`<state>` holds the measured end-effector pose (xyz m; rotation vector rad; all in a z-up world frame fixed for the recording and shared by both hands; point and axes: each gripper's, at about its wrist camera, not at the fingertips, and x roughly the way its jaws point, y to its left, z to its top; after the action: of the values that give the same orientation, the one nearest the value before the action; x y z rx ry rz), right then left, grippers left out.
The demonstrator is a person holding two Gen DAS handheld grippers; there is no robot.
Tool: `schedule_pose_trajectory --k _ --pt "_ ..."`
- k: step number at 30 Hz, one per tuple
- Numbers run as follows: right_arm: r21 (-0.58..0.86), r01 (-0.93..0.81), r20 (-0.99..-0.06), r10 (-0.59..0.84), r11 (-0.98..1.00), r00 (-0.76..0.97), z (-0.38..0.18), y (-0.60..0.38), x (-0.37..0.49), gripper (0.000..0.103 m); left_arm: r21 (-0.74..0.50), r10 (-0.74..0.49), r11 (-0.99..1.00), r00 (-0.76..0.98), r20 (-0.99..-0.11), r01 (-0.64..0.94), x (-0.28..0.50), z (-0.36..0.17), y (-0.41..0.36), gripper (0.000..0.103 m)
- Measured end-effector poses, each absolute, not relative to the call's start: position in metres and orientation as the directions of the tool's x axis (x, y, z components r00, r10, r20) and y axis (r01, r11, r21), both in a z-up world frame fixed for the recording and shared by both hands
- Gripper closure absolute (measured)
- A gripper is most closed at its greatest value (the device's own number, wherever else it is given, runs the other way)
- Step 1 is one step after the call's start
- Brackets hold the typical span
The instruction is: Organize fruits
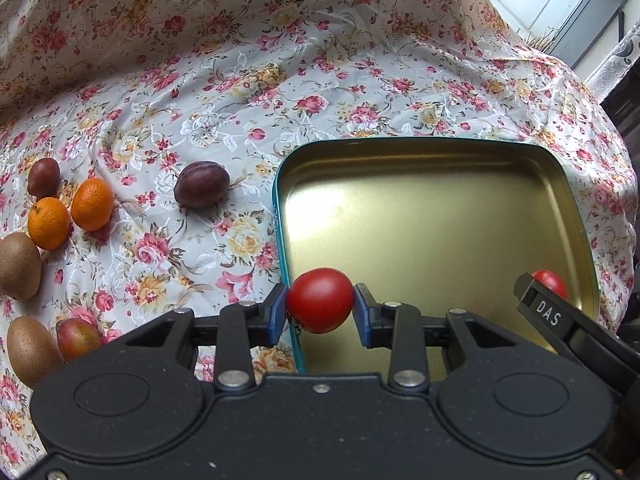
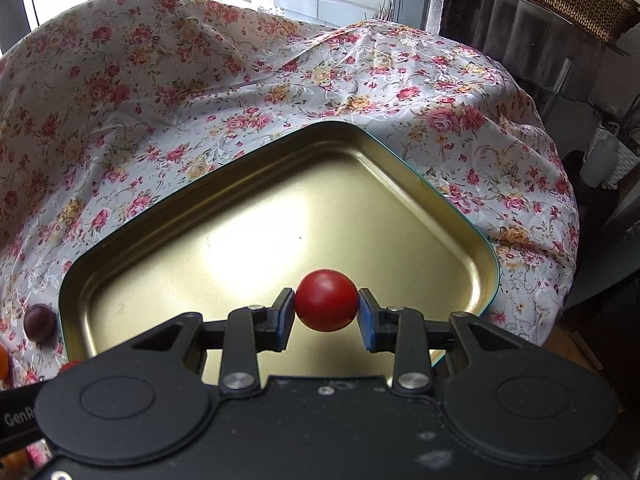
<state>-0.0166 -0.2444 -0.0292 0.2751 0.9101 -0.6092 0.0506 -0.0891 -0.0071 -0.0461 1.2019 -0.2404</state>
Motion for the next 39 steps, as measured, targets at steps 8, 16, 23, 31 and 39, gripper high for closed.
schedule_pose_trajectory --k 8,16,23,31,39 --pt "-0.019 0.611 -0.806 -0.374 0.792 0.459 -0.03 -0.249 -0.018 0.069 -0.124 -0.187 0.976 0.411 -0.892 0.177 0.044 0.004 -0.095 0.06" --pt "-0.012 0.604 -0.805 -0.366 0.797 0.466 -0.029 -0.249 -0.019 0.069 -0.123 -0.208 0.967 0.421 -0.883 0.222 0.044 0.003 -0.106 0.06" --pt "-0.003 0.603 -0.823 -0.345 0.798 0.451 -0.031 -0.252 -0.018 0.068 -0.088 -0.203 0.96 0.446 -0.871 0.266 0.036 0.006 -0.116 0.038" --pt "-0.014 0.596 -0.796 -0.37 0.803 0.479 -0.025 -0.246 -0.019 0.068 -0.079 -0.185 0.964 0.43 -0.884 0.252 0.037 0.002 -0.113 0.039" --pt "0.003 0.612 -0.803 -0.363 0.791 0.473 -0.025 -0.251 -0.02 0.068 -0.074 -0.169 0.97 0.422 -0.891 0.233 0.039 0.0 -0.109 0.039"
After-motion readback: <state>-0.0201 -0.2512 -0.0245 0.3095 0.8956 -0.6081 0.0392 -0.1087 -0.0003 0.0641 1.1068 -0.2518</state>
